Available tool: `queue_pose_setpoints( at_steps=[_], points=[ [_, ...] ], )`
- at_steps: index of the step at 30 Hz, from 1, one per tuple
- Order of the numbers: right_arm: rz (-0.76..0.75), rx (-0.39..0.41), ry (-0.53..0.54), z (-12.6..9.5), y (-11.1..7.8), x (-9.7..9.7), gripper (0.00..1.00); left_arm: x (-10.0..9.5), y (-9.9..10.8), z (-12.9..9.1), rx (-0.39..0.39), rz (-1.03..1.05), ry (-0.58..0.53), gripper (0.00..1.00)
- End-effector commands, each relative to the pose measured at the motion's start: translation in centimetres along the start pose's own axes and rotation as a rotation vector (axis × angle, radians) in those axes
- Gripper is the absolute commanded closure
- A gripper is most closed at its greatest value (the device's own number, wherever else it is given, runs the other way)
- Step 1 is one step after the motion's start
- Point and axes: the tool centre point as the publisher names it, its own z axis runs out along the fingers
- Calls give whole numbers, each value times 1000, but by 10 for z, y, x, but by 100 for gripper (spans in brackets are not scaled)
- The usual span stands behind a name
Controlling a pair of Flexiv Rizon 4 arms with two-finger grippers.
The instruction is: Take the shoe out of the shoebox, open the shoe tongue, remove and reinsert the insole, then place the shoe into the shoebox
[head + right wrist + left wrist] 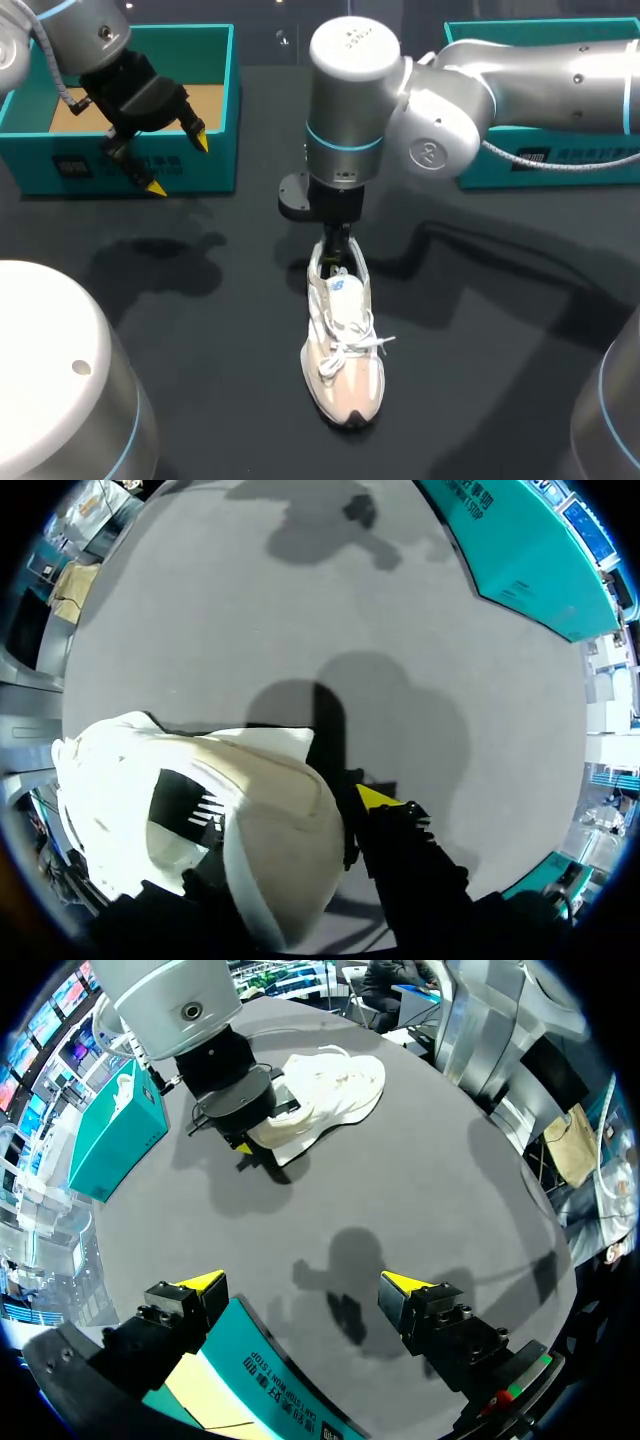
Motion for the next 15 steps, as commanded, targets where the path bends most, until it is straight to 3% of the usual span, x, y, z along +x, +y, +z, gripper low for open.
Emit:
queue_pose_setpoints(
  at_steps=[1,8,15],
  points=[
    [4,3,-7,-1,-1,5,100,1,0,0,-2,0,0,0],
    [10,13,-23,-23,-3,10,100,1,0,0,-2,0,0,0],
    [13,26,-53,-72,-10,10,100,1,0,0,-2,0,0,0]
  ],
)
